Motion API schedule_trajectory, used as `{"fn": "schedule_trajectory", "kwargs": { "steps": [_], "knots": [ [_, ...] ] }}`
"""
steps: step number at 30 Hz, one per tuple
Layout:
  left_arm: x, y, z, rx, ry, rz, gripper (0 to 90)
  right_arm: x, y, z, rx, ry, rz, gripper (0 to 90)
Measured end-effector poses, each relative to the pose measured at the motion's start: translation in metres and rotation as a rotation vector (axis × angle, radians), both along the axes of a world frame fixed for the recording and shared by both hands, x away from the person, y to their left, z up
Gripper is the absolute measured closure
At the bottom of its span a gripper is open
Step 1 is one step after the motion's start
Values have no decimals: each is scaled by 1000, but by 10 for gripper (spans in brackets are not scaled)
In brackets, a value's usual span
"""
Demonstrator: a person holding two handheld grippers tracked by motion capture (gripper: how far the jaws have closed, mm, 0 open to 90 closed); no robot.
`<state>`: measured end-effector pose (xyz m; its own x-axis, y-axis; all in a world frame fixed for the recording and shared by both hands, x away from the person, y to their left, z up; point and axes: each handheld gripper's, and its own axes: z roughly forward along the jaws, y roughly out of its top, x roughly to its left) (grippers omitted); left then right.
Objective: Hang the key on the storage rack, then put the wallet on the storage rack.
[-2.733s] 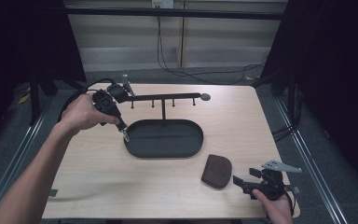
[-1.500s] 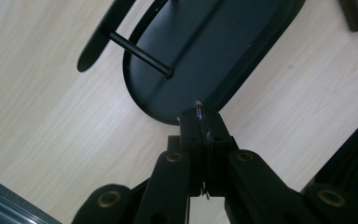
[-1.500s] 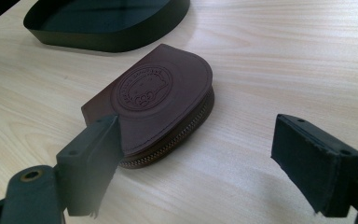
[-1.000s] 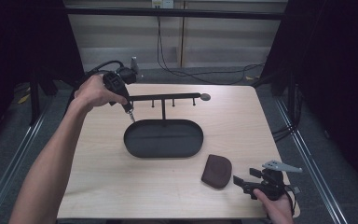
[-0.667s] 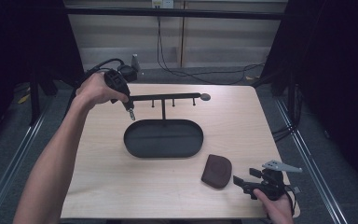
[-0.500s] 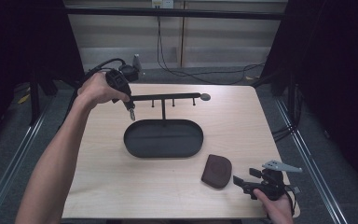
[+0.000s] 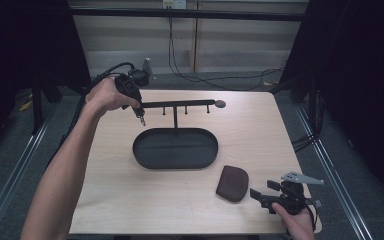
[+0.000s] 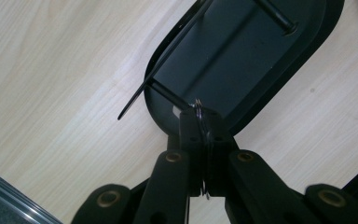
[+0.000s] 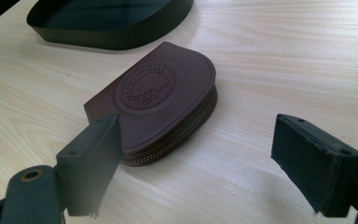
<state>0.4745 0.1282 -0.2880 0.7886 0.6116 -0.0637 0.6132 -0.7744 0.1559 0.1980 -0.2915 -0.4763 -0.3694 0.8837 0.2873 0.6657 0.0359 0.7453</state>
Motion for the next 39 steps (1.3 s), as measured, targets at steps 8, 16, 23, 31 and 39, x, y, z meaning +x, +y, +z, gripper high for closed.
{"fn": "schedule_trajectory", "kwargs": {
  "steps": [8, 16, 23, 31, 39],
  "knots": [
    [-1, 4, 3, -21, -11, 15, 875, 0, 0, 0, -2, -1, 0, 158],
    [-3, 14, 9, -64, -27, 37, 839, 1, 1, 0, 0, 5, -3, 159],
    [-13, 29, 10, -102, -88, 68, 768, 1, 1, 0, -2, 2, -5, 158],
    [-27, 44, 9, -195, -144, 107, 728, 1, 1, 0, -7, 1, -2, 158],
    [-46, 64, 3, -289, -196, 160, 668, 1, 2, 0, -8, 5, -3, 158]
  ]
}}
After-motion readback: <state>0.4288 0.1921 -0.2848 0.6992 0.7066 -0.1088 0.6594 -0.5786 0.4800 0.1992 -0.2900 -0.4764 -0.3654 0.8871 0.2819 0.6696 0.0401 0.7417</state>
